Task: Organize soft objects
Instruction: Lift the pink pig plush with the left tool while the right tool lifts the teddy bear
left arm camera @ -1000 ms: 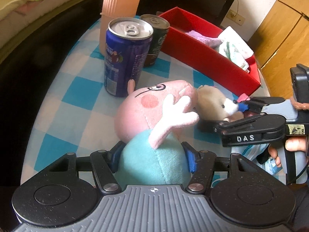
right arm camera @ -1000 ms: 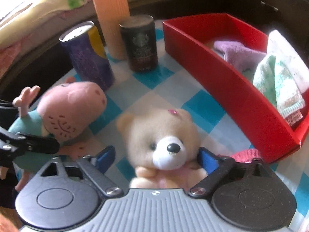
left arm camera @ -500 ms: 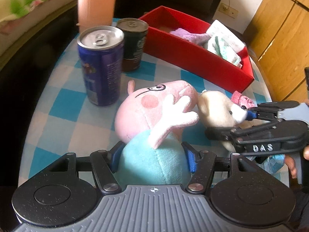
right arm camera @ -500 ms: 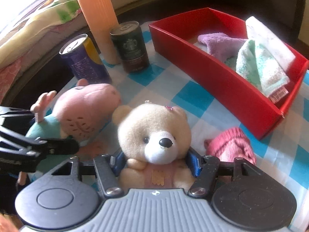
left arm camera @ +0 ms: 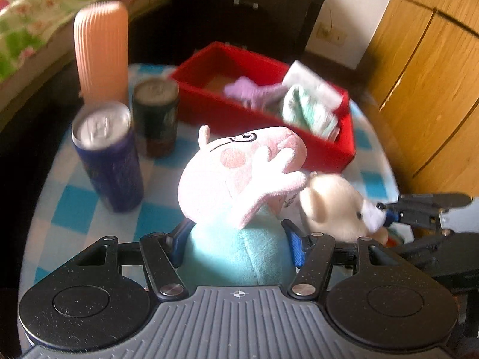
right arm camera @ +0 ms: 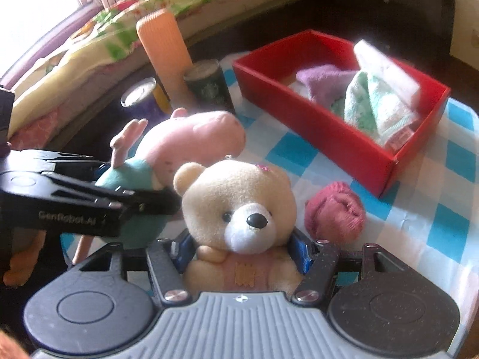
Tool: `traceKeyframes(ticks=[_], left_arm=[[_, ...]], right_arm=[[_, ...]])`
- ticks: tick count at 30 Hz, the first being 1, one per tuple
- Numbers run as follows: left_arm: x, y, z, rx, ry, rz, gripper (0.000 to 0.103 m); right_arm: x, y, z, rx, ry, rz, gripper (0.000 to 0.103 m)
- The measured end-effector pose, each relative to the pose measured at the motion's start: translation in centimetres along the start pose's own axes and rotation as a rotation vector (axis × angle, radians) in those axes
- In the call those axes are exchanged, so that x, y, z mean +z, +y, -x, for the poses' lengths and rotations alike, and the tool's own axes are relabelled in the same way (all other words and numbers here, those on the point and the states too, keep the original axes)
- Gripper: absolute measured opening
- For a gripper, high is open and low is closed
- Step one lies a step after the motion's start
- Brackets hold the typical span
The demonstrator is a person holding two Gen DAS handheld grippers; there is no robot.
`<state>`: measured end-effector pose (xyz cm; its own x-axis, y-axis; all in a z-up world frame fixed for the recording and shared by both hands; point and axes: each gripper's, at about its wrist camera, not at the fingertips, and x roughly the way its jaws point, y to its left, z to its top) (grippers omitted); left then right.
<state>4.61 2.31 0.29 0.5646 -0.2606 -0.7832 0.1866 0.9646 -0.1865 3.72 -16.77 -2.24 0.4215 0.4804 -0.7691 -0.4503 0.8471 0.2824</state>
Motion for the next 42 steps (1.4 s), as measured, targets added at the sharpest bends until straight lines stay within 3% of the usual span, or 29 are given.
traceKeyframes(ticks=[6,14,24,42], left_arm=[[2.0,-1.2,1.7,0.006,-0.103,-0.011,0.063],[3.7,-2.5,1.8,-0.002,-0.153,-0.025,0.063],[7.3,-3.3,2.6,-0.001,-0.269,-0.011,0.063],[12.8,-5.0,-0.7,0.042,-0.357,-0.046,0.063]], right_arm=[[1.2,-0.7,2.6,-0.004,-0.099,-0.039,0.041],[3.0,-0.1,5.3,-0.001,-0.202,-0.039,0.041],[5.1,-0.5,7.7,-0.087,-0.353,-0.059,0.041],[10.1,-4.1,7.1,-0.19,-0.473,-0.123,0.041]])
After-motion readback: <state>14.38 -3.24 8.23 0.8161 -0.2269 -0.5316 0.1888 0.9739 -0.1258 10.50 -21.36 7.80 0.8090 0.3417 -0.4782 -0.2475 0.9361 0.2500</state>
